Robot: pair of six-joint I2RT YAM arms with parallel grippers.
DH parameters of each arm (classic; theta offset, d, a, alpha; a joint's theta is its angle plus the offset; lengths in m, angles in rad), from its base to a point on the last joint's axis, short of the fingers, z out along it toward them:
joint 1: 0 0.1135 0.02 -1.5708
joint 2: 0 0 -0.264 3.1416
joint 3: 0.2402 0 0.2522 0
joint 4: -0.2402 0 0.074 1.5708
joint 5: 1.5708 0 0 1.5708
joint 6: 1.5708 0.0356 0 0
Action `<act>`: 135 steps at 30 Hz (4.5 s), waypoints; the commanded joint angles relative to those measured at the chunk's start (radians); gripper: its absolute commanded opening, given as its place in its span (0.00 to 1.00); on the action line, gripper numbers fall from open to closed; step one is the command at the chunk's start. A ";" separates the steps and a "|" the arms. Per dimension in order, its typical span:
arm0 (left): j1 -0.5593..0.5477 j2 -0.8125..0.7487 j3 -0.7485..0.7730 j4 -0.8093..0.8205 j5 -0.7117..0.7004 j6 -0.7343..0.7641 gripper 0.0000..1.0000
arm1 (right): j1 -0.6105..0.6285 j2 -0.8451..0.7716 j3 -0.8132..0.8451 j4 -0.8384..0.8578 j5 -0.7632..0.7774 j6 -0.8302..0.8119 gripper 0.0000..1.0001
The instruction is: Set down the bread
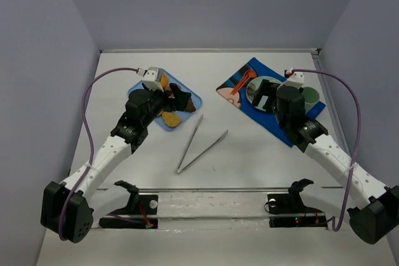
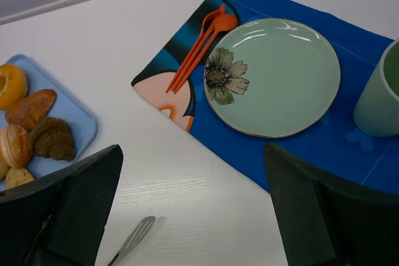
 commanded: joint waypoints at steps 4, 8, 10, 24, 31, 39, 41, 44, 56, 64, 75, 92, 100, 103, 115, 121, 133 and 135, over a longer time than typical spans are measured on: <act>0.005 0.039 0.048 0.056 0.030 -0.002 0.99 | 0.004 -0.066 -0.044 -0.010 0.007 0.008 1.00; 0.005 0.103 0.048 0.015 0.024 -0.023 0.99 | 0.004 -0.100 -0.093 -0.010 -0.051 0.025 1.00; 0.005 0.120 0.040 -0.013 0.024 -0.028 0.99 | 0.004 -0.116 -0.106 -0.010 -0.051 0.018 1.00; -0.134 0.027 -0.245 -0.165 -0.005 -0.178 0.99 | 0.004 -0.148 -0.152 -0.007 -0.095 -0.008 1.00; -0.317 0.111 -0.236 -0.258 -0.083 -0.261 0.99 | 0.004 -0.159 -0.167 -0.006 -0.131 -0.012 1.00; -0.415 0.140 -0.205 -0.370 -0.156 -0.263 0.99 | 0.004 -0.162 -0.170 -0.004 -0.168 -0.020 1.00; -0.438 0.142 -0.200 -0.378 -0.157 -0.258 0.99 | 0.004 -0.157 -0.167 -0.005 -0.174 -0.021 1.00; -0.481 0.174 -0.182 -0.385 -0.160 -0.247 0.99 | 0.004 -0.151 -0.164 -0.004 -0.181 -0.025 1.00; -0.547 0.448 0.010 -0.497 -0.472 -0.270 0.99 | 0.004 -0.172 -0.170 -0.004 -0.178 -0.029 1.00; -0.551 0.637 0.119 -0.546 -0.485 -0.234 0.99 | 0.004 -0.206 -0.176 -0.009 -0.172 -0.037 1.00; -0.607 0.524 0.105 -0.565 -0.424 -0.223 0.36 | 0.004 -0.234 -0.182 -0.010 -0.151 -0.028 1.00; -0.377 0.202 0.260 -0.675 -0.422 -0.208 0.53 | 0.004 -0.246 -0.184 -0.009 -0.194 -0.029 1.00; -0.284 0.152 0.307 -0.681 -0.462 -0.204 0.56 | 0.004 -0.228 -0.184 -0.004 -0.188 -0.031 1.00; -0.274 0.166 0.324 -0.712 -0.493 -0.221 0.60 | 0.004 -0.218 -0.182 -0.004 -0.189 -0.032 1.00; -0.225 0.330 0.404 -0.738 -0.508 -0.172 0.63 | 0.004 -0.218 -0.185 -0.002 -0.177 -0.028 1.00; -0.206 0.381 0.419 -0.726 -0.473 -0.146 0.65 | 0.004 -0.208 -0.187 -0.002 -0.163 -0.020 1.00; -0.188 0.498 0.447 -0.731 -0.416 -0.132 0.68 | 0.004 -0.201 -0.188 -0.004 -0.152 -0.017 1.00; -0.188 0.507 0.456 -0.729 -0.407 -0.125 0.68 | 0.004 -0.201 -0.188 -0.002 -0.151 -0.015 1.00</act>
